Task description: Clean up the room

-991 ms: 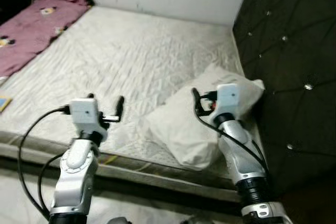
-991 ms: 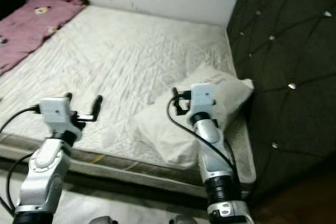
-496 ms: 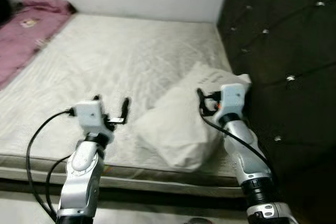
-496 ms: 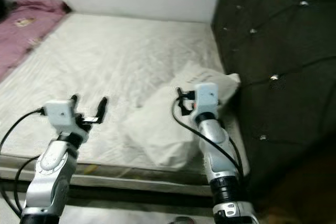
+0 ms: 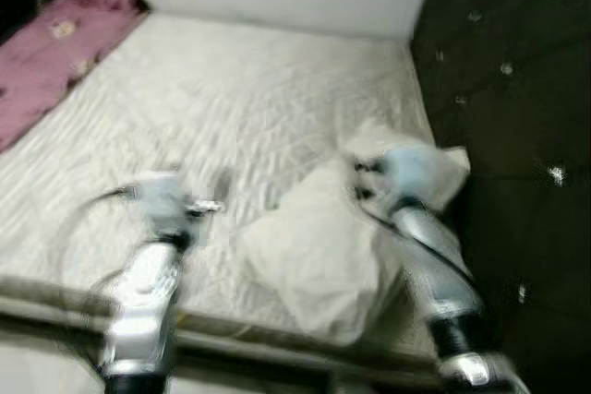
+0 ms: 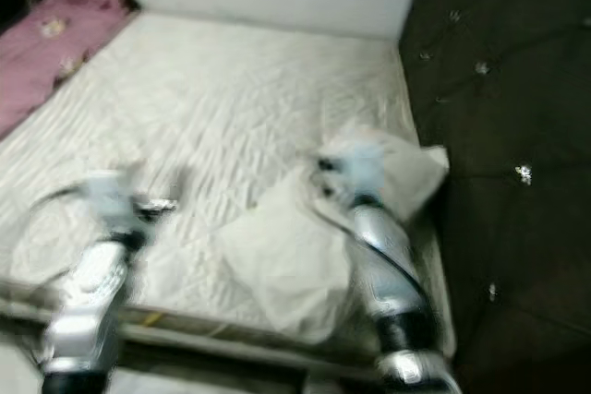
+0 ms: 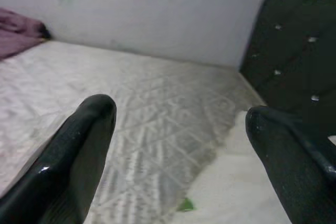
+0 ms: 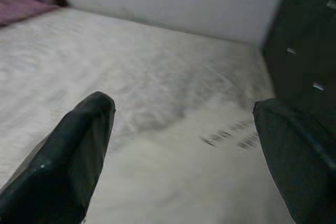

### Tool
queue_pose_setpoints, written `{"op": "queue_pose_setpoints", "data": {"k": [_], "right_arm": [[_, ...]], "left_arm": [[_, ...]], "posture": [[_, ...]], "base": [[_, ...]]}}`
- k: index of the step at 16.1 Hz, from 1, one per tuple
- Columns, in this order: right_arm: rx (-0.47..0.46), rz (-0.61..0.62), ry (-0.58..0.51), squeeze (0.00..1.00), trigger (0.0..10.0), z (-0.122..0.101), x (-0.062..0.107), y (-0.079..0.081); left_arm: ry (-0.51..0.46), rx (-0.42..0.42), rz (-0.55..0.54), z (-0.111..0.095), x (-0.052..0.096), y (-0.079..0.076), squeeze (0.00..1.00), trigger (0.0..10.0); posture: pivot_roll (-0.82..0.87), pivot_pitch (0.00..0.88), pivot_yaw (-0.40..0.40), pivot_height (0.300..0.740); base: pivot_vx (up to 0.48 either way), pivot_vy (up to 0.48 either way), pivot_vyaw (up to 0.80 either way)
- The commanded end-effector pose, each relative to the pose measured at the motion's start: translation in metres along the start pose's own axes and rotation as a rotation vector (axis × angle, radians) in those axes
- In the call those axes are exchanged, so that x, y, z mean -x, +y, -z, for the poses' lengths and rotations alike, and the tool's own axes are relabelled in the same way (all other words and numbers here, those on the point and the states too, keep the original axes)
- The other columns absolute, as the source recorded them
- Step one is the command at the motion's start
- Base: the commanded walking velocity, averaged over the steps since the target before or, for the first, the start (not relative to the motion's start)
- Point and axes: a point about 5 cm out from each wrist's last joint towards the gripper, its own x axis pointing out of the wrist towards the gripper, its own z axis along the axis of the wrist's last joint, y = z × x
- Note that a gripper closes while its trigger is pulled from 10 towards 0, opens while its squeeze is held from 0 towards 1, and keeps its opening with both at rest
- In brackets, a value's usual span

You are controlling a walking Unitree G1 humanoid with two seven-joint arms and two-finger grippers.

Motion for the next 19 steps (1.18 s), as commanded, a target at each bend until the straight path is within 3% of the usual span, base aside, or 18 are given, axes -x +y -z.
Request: {"op": "queue_pose_setpoints", "data": {"k": [1, 5, 12, 14, 19], "right_arm": [[-0.018, -0.045, -0.023, 0.00, 10.0, -0.007, -0.004, 0.015], [-0.020, -0.043, -0.019, 0.00, 10.0, -0.007, -0.004, 0.015], [-0.023, -0.039, -0.023, 0.00, 10.0, -0.007, -0.004, 0.014], [-0.025, -0.036, -0.039, 0.00, 10.0, -0.010, -0.001, 0.013], [-0.063, -0.050, -0.058, 0.00, 10.0, -0.012, 0.005, 0.016]], "left_arm": [[0.025, -0.030, -0.047, 0.002, 0.006, 0.016, 0.00, 10.0], [0.056, -0.070, -0.064, 0.004, 0.004, 0.017, 0.00, 10.0], [0.026, -0.042, -0.054, 0.001, 0.006, 0.018, 0.00, 10.0], [-0.015, -0.077, -0.145, -0.008, 0.013, 0.022, 0.00, 10.0], [0.012, -0.122, -0.269, -0.007, 0.032, 0.034, 0.00, 10.0]], "posture": [[-0.07, 0.000, -0.028, 0.740], [-0.07, 0.000, -0.026, 0.740], [-0.08, 0.000, -0.022, 0.740], [-0.07, 0.000, -0.026, 0.740], [-0.06, 0.025, -0.020, 0.740]], "base": [[0.000, 0.000, -0.46], [0.000, 0.000, -0.80], [0.000, 0.000, -0.74], [0.000, 0.000, 0.00], [0.000, 0.000, 0.00]]}}
